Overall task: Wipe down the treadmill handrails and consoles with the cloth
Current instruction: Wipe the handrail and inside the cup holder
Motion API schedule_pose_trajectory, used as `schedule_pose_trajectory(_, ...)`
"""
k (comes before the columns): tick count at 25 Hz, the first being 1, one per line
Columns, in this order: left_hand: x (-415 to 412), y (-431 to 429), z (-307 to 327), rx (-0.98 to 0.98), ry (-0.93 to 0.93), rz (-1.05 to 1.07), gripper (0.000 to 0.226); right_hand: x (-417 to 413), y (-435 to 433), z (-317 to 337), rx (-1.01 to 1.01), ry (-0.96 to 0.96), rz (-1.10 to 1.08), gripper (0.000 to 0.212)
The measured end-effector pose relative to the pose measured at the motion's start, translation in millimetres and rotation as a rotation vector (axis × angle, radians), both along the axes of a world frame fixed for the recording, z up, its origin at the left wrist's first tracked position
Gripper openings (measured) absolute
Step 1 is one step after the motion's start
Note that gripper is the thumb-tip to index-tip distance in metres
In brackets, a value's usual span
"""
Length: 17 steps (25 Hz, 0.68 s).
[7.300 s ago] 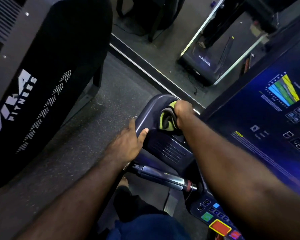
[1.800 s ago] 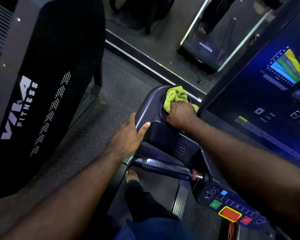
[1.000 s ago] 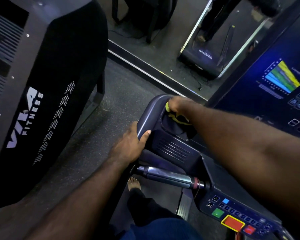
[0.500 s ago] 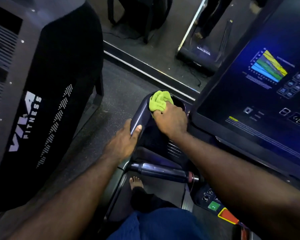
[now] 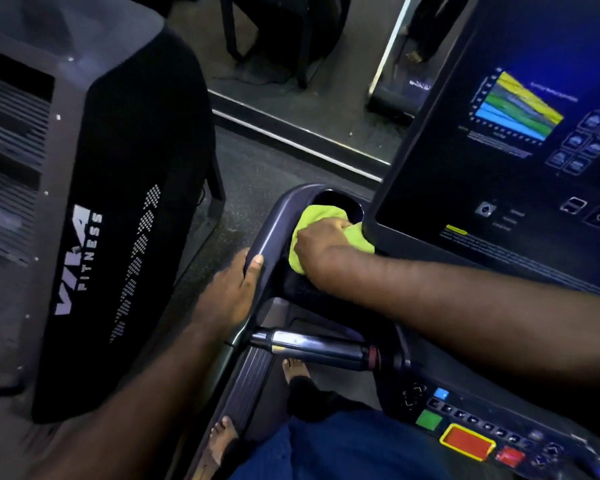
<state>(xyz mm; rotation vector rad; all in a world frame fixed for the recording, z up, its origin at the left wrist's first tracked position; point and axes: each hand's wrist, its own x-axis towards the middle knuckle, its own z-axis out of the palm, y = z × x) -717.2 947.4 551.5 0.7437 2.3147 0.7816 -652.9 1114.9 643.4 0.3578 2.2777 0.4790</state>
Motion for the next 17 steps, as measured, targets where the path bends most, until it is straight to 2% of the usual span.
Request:
schedule_pose_trajectory(3,-4,3,-5,-0.039,0.038,0.035,0.054,-10,26,8,-0.139,0.142,-0.023,0.04)
schedule_pose_trajectory(5,-2,3,-5,-0.035,0.037,0.019,0.053,-8,39,13,-0.249,0.288,-0.135,0.038)
schedule_pose_trajectory(8,-8,7,-4,-0.051,0.025,0.031,0.059,-10,43,-1,-0.436,0.662,-0.433,0.033)
schedule_pose_trajectory(10,-10,8,-8,-0.059,0.006,0.046,0.063,3,38,-27,-0.49,0.947,-0.502,0.036)
schedule_pose_trajectory(12,-11,8,-7,-0.047,0.001,0.045,0.064,25,34,-46,-0.515,1.169,-0.302,0.05)
schedule_pose_trajectory(13,-12,9,-7,-0.04,0.003,0.04,0.063,34,32,-52,-0.551,1.182,-0.125,0.059)
schedule_pose_trajectory(15,-10,6,-8,-0.003,-0.004,0.049,0.054,53,31,-54,-0.559,0.991,0.279,0.071)
schedule_pose_trajectory(17,-9,1,-11,0.046,0.005,0.096,0.041,67,29,-47,-0.451,0.704,0.524,0.069)
